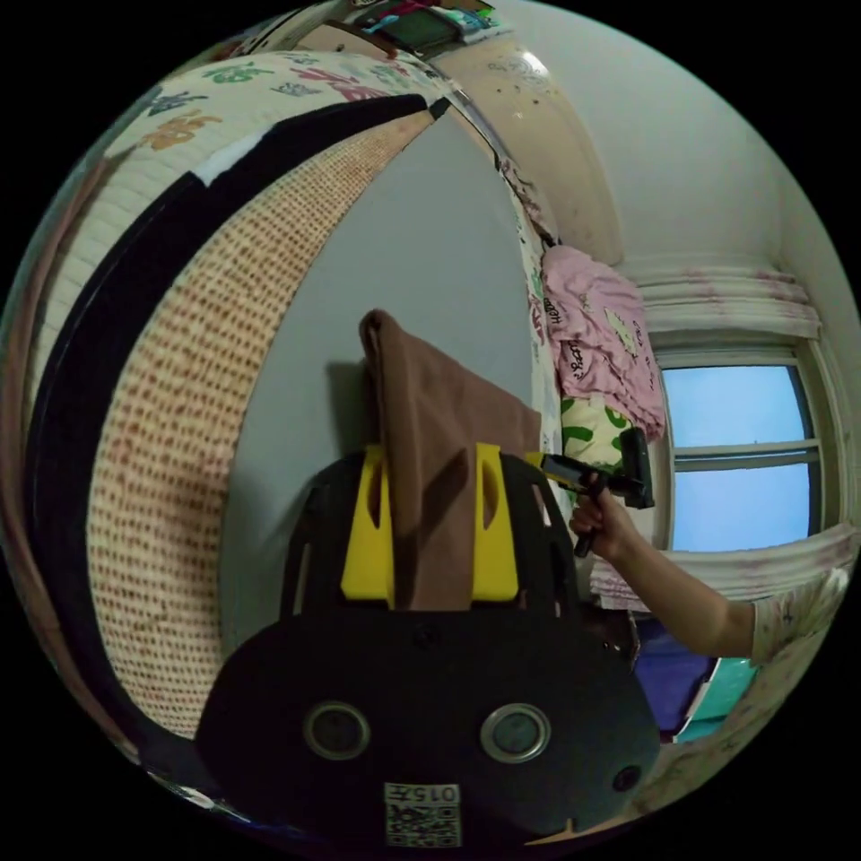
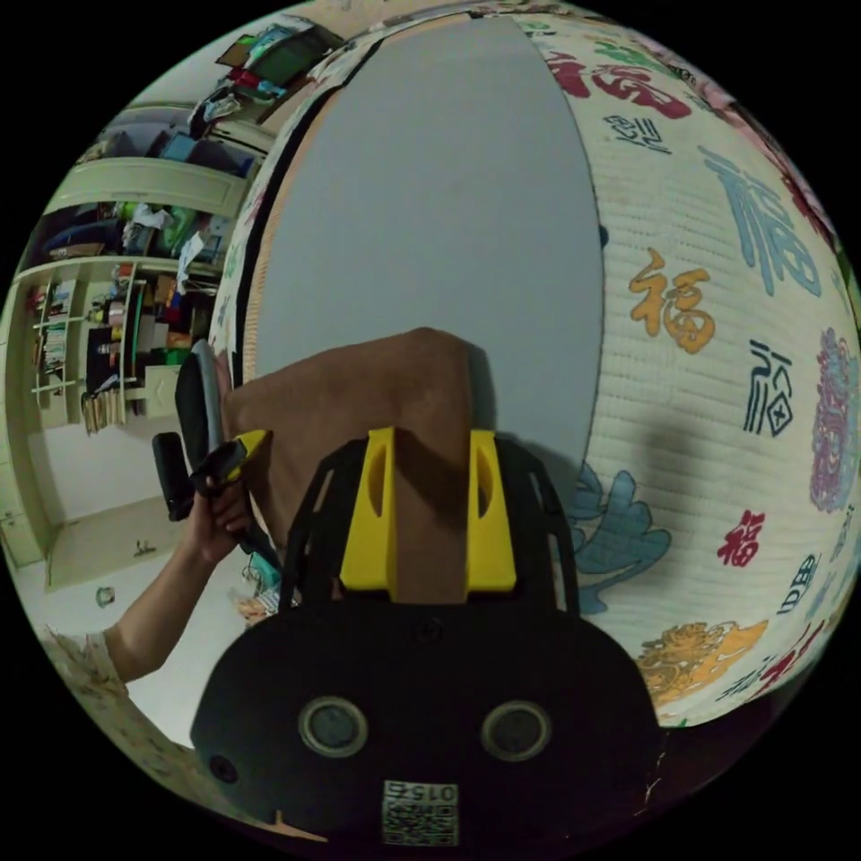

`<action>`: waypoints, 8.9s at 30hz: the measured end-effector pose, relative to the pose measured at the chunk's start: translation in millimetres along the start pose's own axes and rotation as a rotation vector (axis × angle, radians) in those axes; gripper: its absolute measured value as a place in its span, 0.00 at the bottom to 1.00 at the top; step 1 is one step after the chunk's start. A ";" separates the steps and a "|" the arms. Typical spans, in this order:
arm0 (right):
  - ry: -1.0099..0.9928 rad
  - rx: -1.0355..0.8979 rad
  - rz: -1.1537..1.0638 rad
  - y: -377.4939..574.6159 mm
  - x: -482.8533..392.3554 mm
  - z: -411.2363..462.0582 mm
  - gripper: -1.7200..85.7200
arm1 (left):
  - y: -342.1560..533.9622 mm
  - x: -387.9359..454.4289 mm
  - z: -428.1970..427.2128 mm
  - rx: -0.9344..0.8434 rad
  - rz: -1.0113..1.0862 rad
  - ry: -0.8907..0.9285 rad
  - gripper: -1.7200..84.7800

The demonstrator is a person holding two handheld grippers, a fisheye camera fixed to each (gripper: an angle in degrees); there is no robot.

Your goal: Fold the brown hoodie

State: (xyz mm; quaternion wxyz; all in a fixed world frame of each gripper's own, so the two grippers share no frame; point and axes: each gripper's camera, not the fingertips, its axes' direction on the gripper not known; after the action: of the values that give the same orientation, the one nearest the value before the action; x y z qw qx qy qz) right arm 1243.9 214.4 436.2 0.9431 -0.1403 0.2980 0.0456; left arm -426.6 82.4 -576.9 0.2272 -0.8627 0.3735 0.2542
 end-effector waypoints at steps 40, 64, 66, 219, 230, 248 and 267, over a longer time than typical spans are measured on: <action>0.205 -0.285 -0.519 205.1 222.5 423.2 0.11 | 377.4 -3.8 -143.0 0.132 -0.316 -0.312 0.11; -0.284 -0.533 -1.142 514.3 101.6 637.7 0.09 | 808.1 -61.0 -474.1 0.781 -0.435 -0.162 0.09; -0.311 -0.583 -1.147 533.3 94.6 669.1 0.09 | 847.4 -60.5 -505.7 0.826 -0.446 -0.211 0.09; -0.872 -0.630 -0.777 392.3 716.6 692.2 0.09 | 989.6 166.8 -132.8 1.330 -0.496 0.663 0.07; -0.705 -0.538 -0.690 470.9 710.9 821.7 0.09 | 963.8 115.4 -152.5 1.088 -0.541 0.256 0.08; -0.367 -0.689 -1.275 758.0 488.8 1062.5 0.09 | 1106.0 -17.2 -263.0 1.122 -0.593 -0.122 0.08; -0.188 -0.050 -1.412 798.9 241.6 1413.7 0.13 | 990.9 -322.8 -353.3 1.240 -0.706 -0.588 0.13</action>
State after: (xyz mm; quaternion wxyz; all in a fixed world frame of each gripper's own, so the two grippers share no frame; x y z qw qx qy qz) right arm 2082.7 1391.5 1214.6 0.7657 -0.3168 0.0522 -0.5573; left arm -1275.8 -564.5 -309.7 0.8267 -0.5425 0.0745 0.1296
